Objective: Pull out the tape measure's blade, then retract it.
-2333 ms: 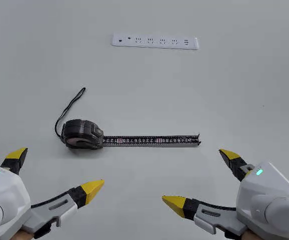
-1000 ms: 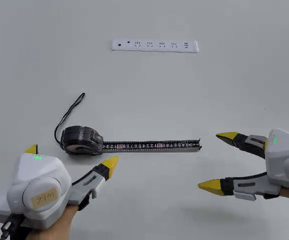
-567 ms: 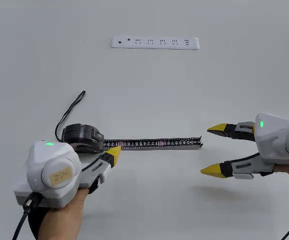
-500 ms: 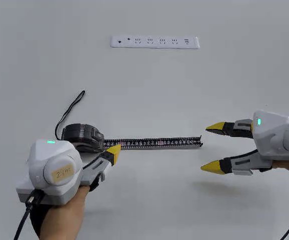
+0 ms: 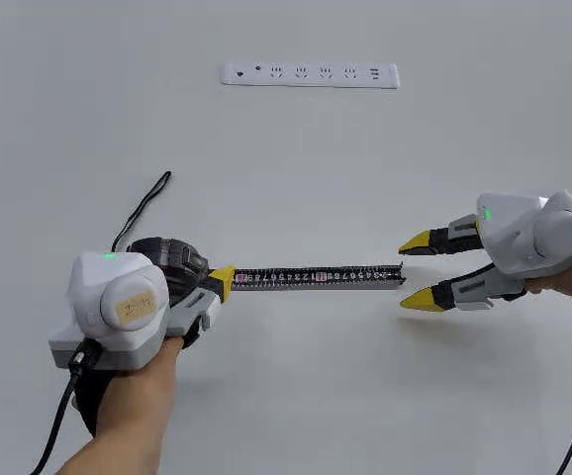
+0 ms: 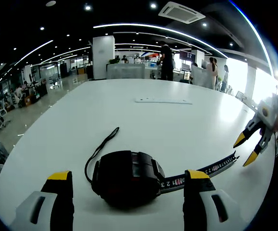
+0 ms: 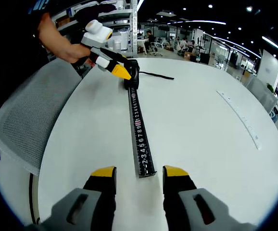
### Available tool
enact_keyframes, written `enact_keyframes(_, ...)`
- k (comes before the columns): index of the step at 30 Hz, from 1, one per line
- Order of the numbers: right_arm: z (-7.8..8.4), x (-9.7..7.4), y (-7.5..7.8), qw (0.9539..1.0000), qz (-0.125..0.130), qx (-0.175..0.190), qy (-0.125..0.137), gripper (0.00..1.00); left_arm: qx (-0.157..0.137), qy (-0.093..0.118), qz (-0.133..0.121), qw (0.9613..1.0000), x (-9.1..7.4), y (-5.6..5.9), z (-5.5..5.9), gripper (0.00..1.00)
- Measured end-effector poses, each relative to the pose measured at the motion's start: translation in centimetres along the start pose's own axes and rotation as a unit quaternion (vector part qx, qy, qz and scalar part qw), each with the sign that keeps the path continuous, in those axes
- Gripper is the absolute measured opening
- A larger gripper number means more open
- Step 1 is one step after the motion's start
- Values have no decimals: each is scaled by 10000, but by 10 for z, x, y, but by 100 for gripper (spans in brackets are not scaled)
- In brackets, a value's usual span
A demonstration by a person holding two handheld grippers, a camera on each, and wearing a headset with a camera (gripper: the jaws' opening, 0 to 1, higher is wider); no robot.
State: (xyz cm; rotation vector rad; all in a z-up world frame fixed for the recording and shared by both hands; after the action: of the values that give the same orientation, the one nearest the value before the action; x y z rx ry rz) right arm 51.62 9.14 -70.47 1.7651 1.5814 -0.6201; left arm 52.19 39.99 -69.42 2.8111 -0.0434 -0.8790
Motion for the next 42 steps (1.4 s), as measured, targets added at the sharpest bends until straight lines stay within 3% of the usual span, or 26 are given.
enact_keyframes(5,8,8,4,9992,-264,-230,-174,30,-45,-60,-96,9999,7,-2,2,89)
enact_keyframes(12,12,14,5,9977,-387,-472,-289,23,-62,-95,-114,9999,13,0,3,85)
enact_keyframes(19,14,17,8,9973,-344,-566,-313,15,-120,-108,-158,9997,14,1,5,84)
enact_keyframes(42,15,18,8,9962,-382,-715,-329,13,-163,-162,-358,9991,18,-5,8,71)
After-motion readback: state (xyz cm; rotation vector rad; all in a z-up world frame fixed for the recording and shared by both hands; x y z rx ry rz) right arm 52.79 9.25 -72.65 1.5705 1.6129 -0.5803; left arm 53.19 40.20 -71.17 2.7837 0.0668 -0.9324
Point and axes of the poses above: the centre of the closed fingertips' face, and the gripper's own axes: x roughly forward along the fingers, y roughly to its right, z roughly out of its underside, the point moved 5 cm from there along -x, roughly backward along the fingers, and after that the axes turned 13 degrees about -x, right-handed, at the moved point
